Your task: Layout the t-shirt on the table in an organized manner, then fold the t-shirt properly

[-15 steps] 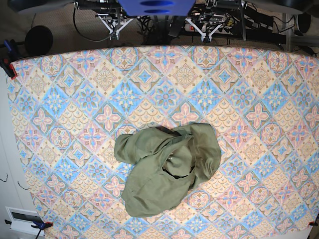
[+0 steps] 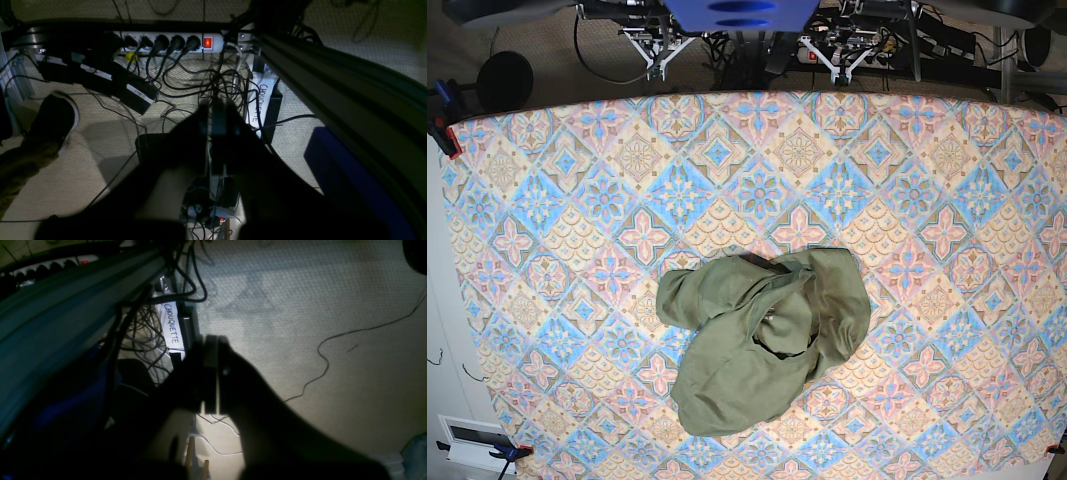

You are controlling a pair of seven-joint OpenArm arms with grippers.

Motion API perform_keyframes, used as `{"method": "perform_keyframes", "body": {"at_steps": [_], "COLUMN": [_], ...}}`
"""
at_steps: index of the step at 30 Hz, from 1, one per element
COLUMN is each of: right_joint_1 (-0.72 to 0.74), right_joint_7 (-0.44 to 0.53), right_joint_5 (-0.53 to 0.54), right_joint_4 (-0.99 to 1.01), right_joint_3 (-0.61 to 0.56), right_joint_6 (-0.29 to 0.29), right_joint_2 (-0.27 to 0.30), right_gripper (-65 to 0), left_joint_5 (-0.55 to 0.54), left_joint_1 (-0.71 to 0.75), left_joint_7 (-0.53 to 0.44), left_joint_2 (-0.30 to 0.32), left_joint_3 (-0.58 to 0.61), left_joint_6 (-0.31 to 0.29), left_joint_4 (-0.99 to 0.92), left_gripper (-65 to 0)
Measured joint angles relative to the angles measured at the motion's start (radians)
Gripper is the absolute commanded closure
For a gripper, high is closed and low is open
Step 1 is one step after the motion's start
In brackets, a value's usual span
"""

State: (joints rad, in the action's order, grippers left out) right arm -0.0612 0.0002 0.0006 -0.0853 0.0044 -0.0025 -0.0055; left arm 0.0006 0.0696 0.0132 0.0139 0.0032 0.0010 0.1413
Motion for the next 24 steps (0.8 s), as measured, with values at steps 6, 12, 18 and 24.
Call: {"method": "perform_keyframes", "body": {"at_steps": [6, 12, 18, 24], "right_joint_1": [0.0, 0.0, -0.003, -0.028], "right_joint_7": [0.0, 0.0, 0.0, 0.008], "right_joint_5": [0.0, 0.0, 0.0, 0.0], "right_joint_4": [0.0, 0.0, 0.0, -0.012], "right_joint_3": [0.0, 0.0, 0.0, 0.0], "right_joint_6": [0.0, 0.0, 0.0, -0.001], "right_joint_2": [0.0, 0.0, 0.001, 0.005], "right_gripper": [0.0, 0.0, 0.0, 0.0], "left_joint_5": [0.0, 0.0, 0.0, 0.0], "left_joint_1": [0.0, 0.0, 0.007, 0.053], "left_joint_7": [0.0, 0.0, 0.0, -0.005], "left_joint_2": [0.0, 0.0, 0.0, 0.019], "left_joint_3": [0.0, 0.0, 0.0, 0.002], "left_joint_6": [0.0, 0.0, 0.0, 0.001], "left_joint_4": [0.0, 0.0, 0.0, 0.008], "left_gripper": [0.0, 0.0, 0.0, 0.0]}}
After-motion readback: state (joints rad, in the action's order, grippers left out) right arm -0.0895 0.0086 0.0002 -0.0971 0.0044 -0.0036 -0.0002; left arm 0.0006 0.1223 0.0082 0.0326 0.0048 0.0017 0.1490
